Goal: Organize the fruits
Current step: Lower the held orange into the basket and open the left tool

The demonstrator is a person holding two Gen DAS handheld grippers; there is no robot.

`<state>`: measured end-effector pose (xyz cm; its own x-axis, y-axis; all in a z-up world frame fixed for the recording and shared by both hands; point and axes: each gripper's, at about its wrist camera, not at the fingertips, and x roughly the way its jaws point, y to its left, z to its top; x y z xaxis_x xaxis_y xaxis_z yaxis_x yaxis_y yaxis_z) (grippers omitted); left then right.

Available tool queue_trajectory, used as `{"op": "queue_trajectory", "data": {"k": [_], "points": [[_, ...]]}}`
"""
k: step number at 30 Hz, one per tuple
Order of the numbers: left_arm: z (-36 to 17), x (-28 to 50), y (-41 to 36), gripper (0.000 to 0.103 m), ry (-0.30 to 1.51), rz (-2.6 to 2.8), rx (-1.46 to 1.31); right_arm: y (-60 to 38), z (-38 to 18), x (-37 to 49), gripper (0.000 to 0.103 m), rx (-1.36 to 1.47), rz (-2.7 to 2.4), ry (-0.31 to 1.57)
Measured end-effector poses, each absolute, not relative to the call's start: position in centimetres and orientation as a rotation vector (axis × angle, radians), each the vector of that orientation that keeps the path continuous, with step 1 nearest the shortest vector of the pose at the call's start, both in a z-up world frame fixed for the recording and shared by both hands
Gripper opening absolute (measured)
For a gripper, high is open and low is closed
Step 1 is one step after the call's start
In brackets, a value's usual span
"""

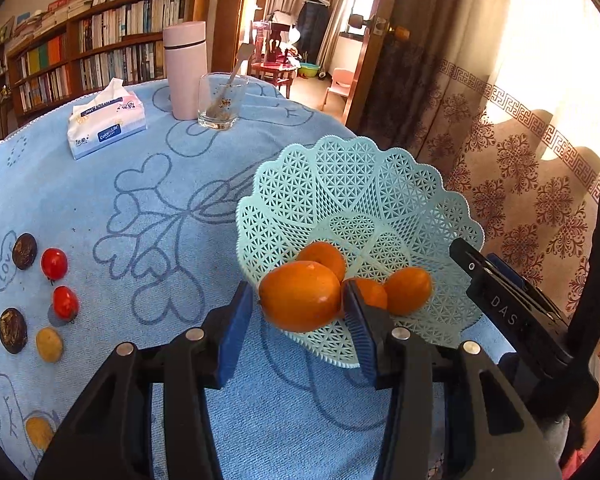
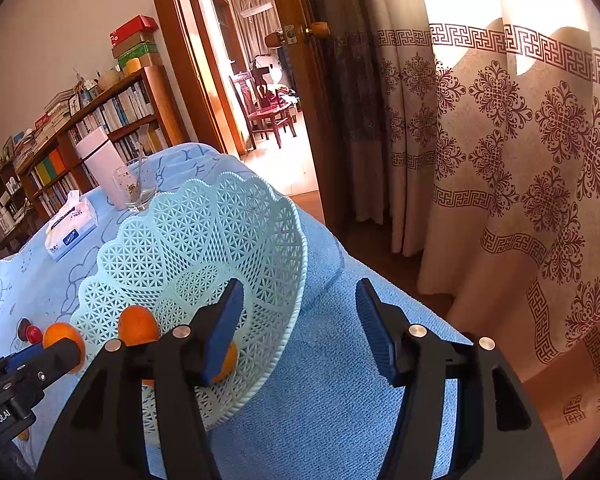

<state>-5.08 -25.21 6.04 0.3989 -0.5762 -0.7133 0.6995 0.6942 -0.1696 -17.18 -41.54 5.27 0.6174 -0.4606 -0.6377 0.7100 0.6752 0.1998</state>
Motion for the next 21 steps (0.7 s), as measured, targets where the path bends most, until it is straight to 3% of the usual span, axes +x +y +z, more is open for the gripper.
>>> {"op": "queue_trajectory", "data": {"k": [1, 2, 8, 10, 21], "points": [[6.1, -5.2, -25.1, 0.072, 0.822, -0.808, 0.158, -41.5, 5.3, -17.2, 0.06, 0.466, -0.702, 0.586], [6.2, -5.2, -25.0, 0.075, 0.811, -0.805, 0.154, -41.5, 5.2, -17.2, 0.06, 0.466, -0.702, 0.587], [6.2, -4.7, -23.8, 0.076, 0.805, -0.759, 0.15, -41.4, 5.2, -17.2, 0.062, 0.46, -0.706, 0.583], [6.1, -4.6, -23.3, 0.076, 0.8, -0.738, 0.153, -41.4, 5.3, -17.2, 0.067, 0.457, -0.71, 0.579], [5.6, -4.0, -20.8, 0.08, 0.801, -0.652, 0.16, -40.8, 6.3, -17.7, 0.068, 0.429, -0.734, 0.542]]}}
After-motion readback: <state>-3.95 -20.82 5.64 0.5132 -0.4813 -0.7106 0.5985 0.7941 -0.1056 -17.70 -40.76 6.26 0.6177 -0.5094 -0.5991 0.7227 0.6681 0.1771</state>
